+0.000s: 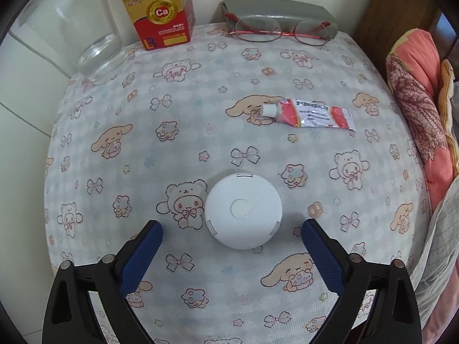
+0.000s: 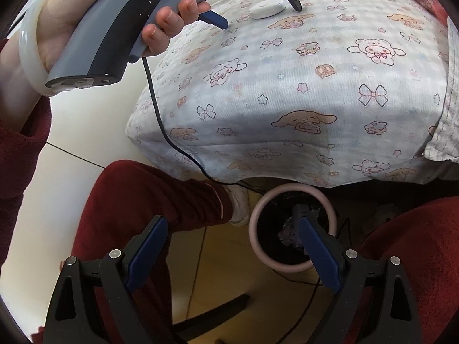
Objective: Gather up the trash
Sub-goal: 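Reach the left tool to the round white disc and grasp it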
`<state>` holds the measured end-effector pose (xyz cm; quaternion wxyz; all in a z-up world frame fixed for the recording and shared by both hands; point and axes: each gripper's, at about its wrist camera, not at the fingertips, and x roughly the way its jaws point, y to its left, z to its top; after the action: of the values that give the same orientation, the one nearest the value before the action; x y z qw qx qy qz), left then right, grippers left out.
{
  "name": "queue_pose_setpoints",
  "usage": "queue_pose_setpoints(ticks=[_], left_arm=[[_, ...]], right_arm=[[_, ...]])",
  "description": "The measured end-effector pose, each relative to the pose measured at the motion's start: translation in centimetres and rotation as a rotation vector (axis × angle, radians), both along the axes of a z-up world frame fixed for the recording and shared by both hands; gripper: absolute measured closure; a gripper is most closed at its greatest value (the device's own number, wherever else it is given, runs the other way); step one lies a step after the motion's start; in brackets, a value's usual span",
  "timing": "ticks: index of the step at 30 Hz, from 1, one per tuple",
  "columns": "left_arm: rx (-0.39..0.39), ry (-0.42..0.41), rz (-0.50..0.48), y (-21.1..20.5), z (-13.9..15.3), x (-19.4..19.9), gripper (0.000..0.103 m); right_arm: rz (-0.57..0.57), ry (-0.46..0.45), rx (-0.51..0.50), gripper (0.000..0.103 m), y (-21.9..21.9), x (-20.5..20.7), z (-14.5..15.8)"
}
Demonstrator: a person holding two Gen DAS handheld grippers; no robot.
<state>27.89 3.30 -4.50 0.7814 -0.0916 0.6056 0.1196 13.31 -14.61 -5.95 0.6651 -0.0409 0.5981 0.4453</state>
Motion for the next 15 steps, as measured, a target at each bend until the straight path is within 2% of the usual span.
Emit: queue_pose_setpoints(ticks=[2,3,4,8,12,14,15], left_arm=[[0.004,-0.015,-0.038,-0.8,0.5,0.2,0.031],[0.012,-0.025,-0.054,-1.4,0.9,0.7,0.053],[0.007,-0.003,-0.061,-1.6,0.9,1.0,0.053],[-0.028,-0.003,-0.070,-1.5,1.1,1.4,0.053],[-0.136,-0.016,-0.034,0.4,1.4,0.0,0.053],[-0.123,-0.031,-0.042,1.0,2.0,-1.5,0.053],[-0.092,-0.041,-0.052,1.2,2.4,-2.3,0.053]], right_arm=[[0.000,0.007,0.004,0.012,0.0,0.0,0.0],[-0.001,0.008,0.005,0.012,0.0,0.0,0.0],[-0.002,0.010,0.008,0.012,-0.1,0.1,0.0],[-0.016,0.023,0.019,0.012,-0.4,0.3,0.2],[-0.033,0.010,0.046,0.012,-0.7,0.4,0.6],[-0.042,0.000,0.080,0.012,-1.1,0.7,1.3],[-0.048,-0.002,0.096,0.012,-1.3,0.9,1.6]])
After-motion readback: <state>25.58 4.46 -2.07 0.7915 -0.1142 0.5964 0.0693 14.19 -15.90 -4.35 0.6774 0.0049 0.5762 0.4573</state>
